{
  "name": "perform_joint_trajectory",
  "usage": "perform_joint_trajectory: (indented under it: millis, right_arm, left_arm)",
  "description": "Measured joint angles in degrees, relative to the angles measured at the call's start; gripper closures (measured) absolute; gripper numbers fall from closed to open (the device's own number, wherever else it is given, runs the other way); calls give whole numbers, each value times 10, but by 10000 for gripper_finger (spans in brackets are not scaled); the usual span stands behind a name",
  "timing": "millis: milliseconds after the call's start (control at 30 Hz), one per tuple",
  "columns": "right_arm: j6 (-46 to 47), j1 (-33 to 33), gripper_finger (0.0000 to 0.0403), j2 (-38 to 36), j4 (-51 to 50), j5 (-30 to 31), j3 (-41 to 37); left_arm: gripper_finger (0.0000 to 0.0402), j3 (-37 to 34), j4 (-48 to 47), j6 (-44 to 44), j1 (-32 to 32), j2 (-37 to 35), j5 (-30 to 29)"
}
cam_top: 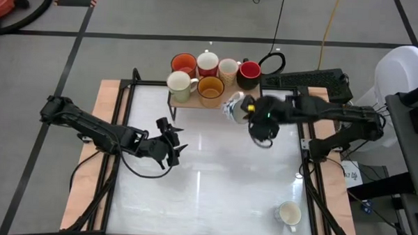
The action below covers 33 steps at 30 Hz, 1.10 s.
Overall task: Place coffee mugs
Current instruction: Put the blue patterned mug on the shelf
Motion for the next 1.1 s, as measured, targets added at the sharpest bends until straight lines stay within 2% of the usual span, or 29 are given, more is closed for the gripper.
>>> perform_joint_trajectory:
  millis: [200,400,600,900,1100]
  right_arm:
    - [-47,-75,395,30,-69,-51,66]
    - [-77,-135,395,87,-114,-92,98]
    - [-104,-168,395,140,-129,-120,115]
    - [-127,-208,395,179,-149,-180,172]
    - [-131,-244,395,215,-203,-200,222]
  left_arm:
    - [110,0,4,-5,0,0,0]
    - [110,0,3,-7,1,0,0]
    - [110,0,3,-16,1,0,0]
    - [110,0,2,-17,1,0,1]
    - [110,0,2,-22,1,0,1]
